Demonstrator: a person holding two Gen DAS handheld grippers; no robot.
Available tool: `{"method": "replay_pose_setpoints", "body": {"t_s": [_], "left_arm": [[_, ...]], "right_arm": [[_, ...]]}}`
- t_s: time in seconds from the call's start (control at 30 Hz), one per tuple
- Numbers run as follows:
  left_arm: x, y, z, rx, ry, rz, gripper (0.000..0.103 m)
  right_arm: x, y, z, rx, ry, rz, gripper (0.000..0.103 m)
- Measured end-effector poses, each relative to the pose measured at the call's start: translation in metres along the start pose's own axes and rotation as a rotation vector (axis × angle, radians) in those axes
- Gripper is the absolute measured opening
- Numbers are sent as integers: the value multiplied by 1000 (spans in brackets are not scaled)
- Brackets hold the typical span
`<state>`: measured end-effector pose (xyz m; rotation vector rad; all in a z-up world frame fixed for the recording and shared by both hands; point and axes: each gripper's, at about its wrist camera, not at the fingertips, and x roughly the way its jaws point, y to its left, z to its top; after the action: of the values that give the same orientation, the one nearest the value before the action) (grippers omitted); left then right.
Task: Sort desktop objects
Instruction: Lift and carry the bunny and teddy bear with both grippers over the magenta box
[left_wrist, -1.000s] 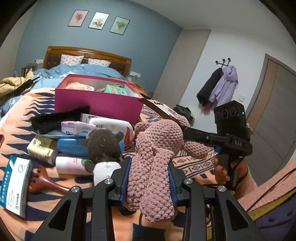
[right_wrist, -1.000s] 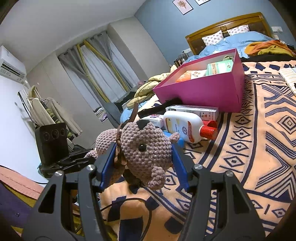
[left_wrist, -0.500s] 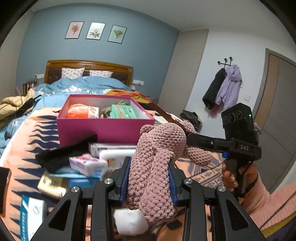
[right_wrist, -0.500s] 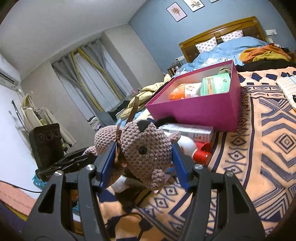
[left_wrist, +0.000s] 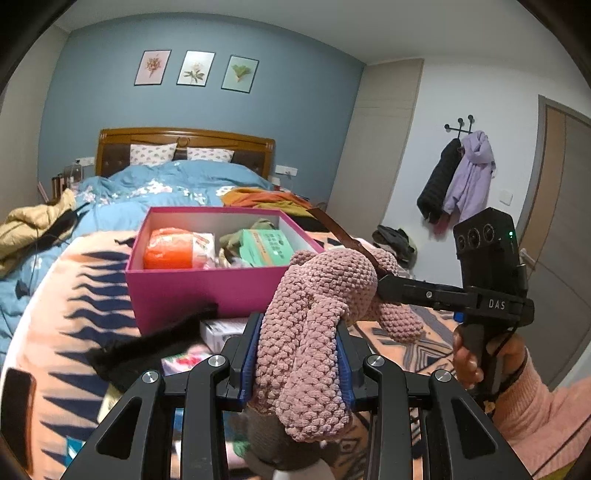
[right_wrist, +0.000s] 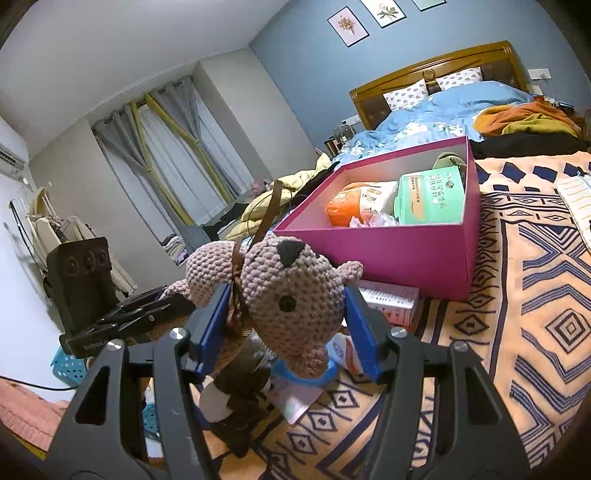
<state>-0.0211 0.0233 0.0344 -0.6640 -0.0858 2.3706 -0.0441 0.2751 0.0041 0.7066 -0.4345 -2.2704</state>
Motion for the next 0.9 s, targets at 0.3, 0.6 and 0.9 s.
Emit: {"method": "replay_pose_setpoints", "body": {"t_s": [0.3,0.6,0.9], "left_arm": [[13,13,24,27,-8,42,35],[25,25,44,49,-12,88,35],[37,39,61,61,0,128,36]], "right_arm": [[14,-2,25,-10,-26,-27,63],[32,-9,48,-5,-47,-50,63],[49,-14,63,6,-55,-61,63]]}}
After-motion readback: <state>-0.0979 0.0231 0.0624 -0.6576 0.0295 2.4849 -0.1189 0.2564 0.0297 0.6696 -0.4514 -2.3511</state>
